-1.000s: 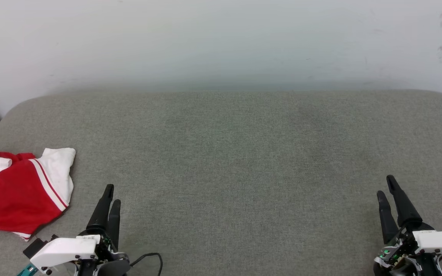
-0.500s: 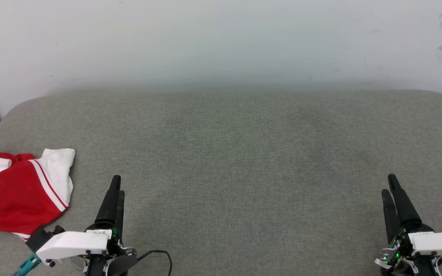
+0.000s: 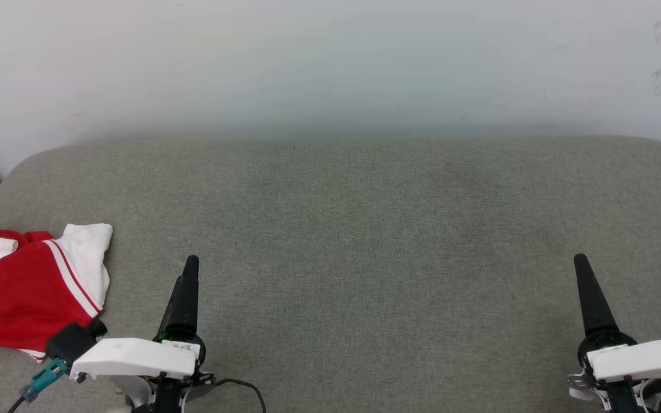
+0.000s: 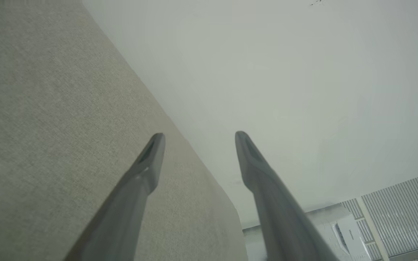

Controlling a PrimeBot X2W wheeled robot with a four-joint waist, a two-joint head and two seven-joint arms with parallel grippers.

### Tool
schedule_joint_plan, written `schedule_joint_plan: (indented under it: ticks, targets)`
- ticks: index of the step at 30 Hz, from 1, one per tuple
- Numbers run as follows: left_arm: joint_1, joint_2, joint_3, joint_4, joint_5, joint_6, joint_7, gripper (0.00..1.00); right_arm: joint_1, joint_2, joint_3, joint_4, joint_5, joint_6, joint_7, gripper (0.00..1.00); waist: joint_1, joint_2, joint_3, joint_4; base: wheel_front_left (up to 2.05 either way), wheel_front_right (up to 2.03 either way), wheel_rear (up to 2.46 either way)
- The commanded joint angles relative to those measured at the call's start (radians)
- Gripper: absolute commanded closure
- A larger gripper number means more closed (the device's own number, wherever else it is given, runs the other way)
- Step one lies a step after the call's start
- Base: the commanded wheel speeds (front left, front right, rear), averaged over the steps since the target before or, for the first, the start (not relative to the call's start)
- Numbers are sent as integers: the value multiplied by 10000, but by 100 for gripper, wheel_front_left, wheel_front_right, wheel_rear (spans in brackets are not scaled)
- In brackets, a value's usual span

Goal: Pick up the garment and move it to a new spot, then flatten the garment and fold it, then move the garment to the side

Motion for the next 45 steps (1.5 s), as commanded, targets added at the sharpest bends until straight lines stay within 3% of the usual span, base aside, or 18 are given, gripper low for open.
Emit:
schedule_joint_plan:
  ticks: [1,13,23,45]
  targets:
    - [-108,22,-97,-238,655,72,-115,0,-23,-94,72,-261,-747,1,-136,0,0,-1,-3,0,0,0,0]
    - [-8,96,-518,-281,3649,291,-530,0,-22,-6,264,-526,-3701,1,-271,0,0,-1,-27,-13,0,0,0]
    - [-20,280,-873,-234,5347,506,-815,0,25,-35,415,-654,-5107,2,-261,0,0,-1,-52,-10,0,0,0]
    - [-117,563,-1559,-359,7964,994,-1406,0,247,62,431,-1092,-7880,2,-349,0,0,-1,-89,20,0,0,0]
